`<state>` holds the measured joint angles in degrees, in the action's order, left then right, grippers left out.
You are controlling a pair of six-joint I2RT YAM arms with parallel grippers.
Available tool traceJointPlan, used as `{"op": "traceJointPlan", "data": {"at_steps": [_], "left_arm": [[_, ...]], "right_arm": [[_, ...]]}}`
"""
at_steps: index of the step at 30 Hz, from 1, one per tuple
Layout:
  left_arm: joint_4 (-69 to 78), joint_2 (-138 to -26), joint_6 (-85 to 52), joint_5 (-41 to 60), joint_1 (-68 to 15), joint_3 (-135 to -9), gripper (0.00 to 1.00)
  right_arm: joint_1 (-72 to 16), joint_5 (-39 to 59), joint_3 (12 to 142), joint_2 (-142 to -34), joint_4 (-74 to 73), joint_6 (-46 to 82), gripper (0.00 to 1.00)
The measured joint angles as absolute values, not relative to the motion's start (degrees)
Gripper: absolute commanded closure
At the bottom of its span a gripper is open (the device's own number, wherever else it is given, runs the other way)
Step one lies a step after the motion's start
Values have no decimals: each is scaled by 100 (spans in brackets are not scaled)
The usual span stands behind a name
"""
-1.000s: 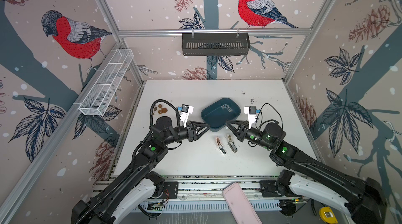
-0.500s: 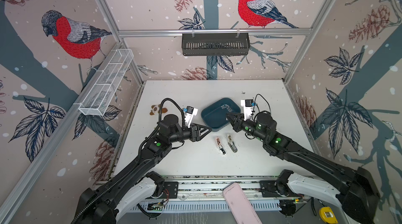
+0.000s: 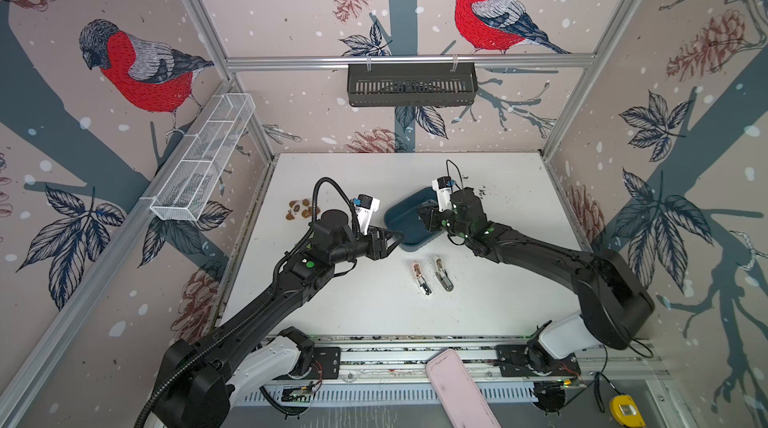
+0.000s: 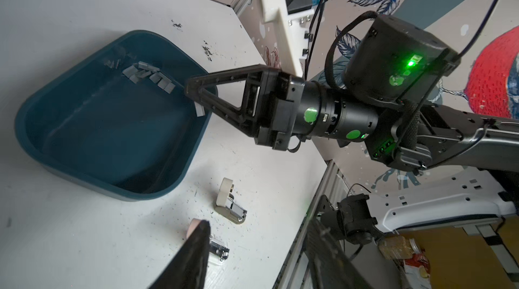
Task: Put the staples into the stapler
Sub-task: 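Lower both grippers into the teal tray toward the grey staple strips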
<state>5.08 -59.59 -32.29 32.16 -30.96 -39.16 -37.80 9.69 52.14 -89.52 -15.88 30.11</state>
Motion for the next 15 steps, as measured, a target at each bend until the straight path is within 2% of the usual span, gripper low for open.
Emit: {"op": "traceJointPlan", "data": {"at_steps": [6,12,15], "left_arm": [[211,-6501,-2871,2753,-3096,-4423,47],[47,-7008,-2414,2196,-3081,-4993,48],[-30,-7347,-2202,2058,-3070,-5216,49]], "right_arm": [[-3769,1160,5498,-9725,-1597,2989,82],[-3723,1310,5634,-10003,-1592,2982,65],[-3632,1396,5655,-10003,-1590,2982,63]]}}
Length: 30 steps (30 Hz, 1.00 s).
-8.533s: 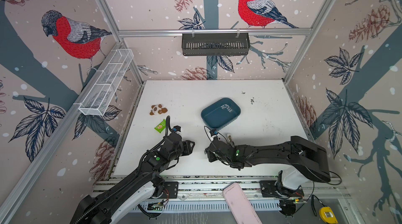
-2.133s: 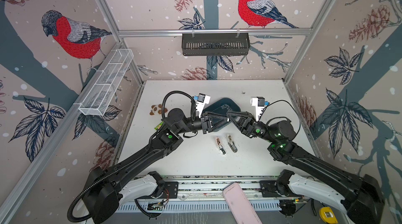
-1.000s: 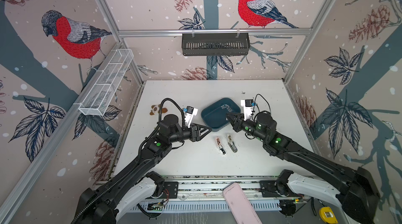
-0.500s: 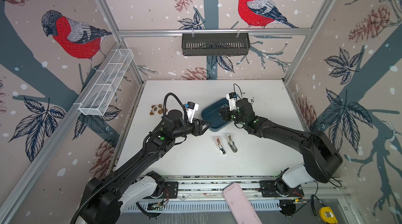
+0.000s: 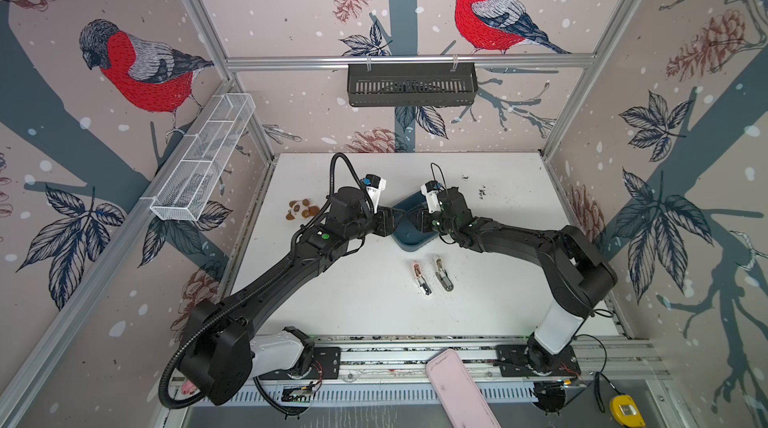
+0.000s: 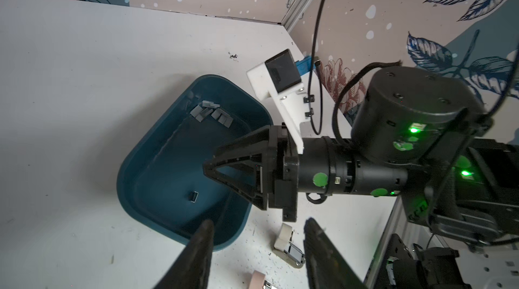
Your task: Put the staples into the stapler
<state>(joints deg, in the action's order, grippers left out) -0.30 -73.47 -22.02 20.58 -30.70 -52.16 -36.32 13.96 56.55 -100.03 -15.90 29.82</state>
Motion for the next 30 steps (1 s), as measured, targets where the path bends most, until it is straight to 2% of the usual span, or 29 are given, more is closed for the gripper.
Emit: {"op": "traceJointPlan", "data": {"at_steps": [5,7,11,16,22,30], "left_arm": [[-235,-8049,-1780,1962,-3063,-5686,63],[-421,-8420,-1570,2021,-3063,-6055,65],[-875,-9428,-982,2217,-3083,-7081,72],[-1647,-10787,-373,2001,-3245,-8514,81],[-2366,-12070,-16,1540,-3363,-9955,83],[-2799,-13076,19,1002,-3548,-10969,83]], "right_arm": [[-3503,1459,5594,-9721,-1522,2971,66],[-3437,1494,5430,-9419,-1522,2926,66],[-3190,1505,5052,-8718,-1341,2759,66],[-2794,1573,4650,-7885,-921,2530,66],[-2552,1653,4307,-7273,-532,2381,66],[-2405,1658,4056,-6941,-390,2383,66]]}}
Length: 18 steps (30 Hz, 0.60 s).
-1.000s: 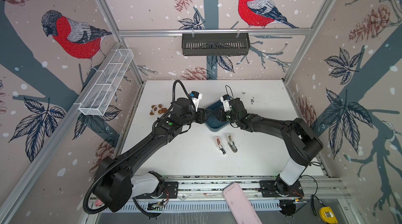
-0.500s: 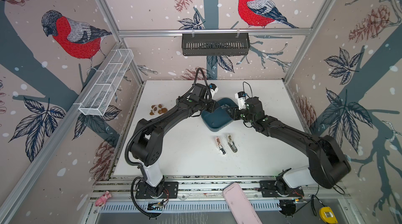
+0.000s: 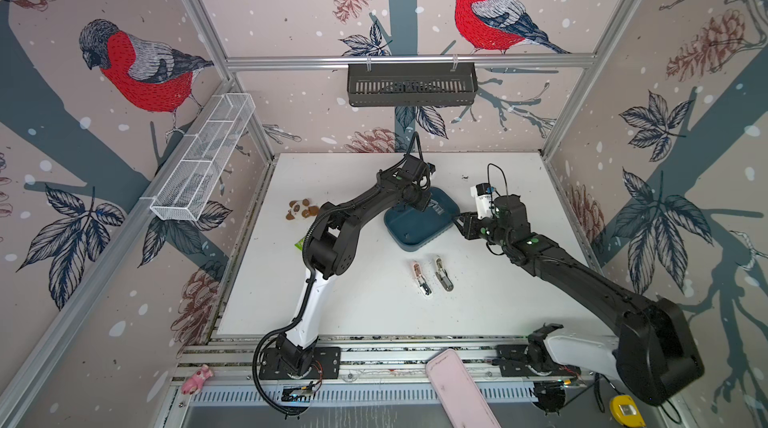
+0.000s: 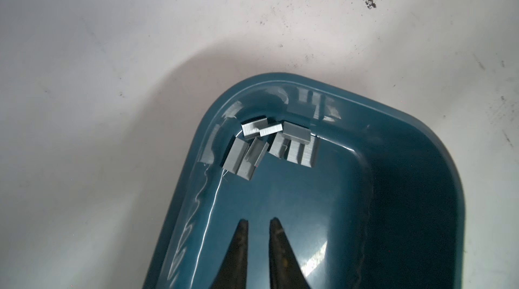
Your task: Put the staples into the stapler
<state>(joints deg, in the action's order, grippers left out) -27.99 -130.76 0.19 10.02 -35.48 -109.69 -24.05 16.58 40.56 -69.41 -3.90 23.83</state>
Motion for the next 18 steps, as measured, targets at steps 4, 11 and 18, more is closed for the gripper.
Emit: {"op": "traceJointPlan", "data": {"at_steps": [4,11,18], "left_arm": [[-2882,-13437,32,729,-3656,-11349,83],[-2947,-13756,40,447,-3715,-11625,84],[-2993,-13963,45,276,-3750,-11832,84]], "right_arm": [[-2355,1656,4021,-6875,-366,2383,66],[-2285,1667,3892,-6678,-331,2388,66],[-2255,1669,3804,-6549,-303,2394,66]]}}
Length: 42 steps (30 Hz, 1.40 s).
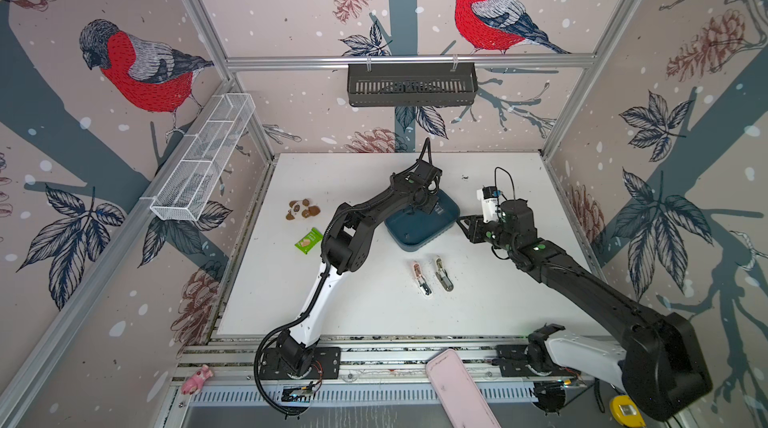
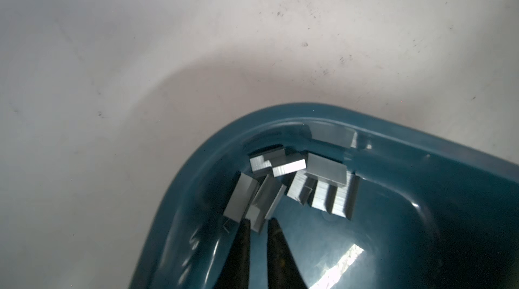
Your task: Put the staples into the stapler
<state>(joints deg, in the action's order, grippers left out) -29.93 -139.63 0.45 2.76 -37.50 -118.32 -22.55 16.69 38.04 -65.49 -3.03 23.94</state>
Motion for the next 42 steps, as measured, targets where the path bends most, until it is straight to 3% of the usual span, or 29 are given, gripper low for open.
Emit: {"op": "traceJointPlan", "data": {"at_steps": [17,22,31,42], "left_arm": [[-3170,-14191,128,126,-3760,-12025,81],[-3326,-14171,161,165,-3809,-12014,91],[-3380,-14132,215,211,-3861,-11959,98],[-3524,-13764,231,281,-3861,-11614,100]], "right_arm": [[-2235,1671,3754,-6539,-285,2410,67],[-2231,1671,3732,-6539,-290,2423,67],[-2209,1671,3667,-6499,-296,2432,68],[-2171,1673,3616,-6372,-292,2534,68]]}}
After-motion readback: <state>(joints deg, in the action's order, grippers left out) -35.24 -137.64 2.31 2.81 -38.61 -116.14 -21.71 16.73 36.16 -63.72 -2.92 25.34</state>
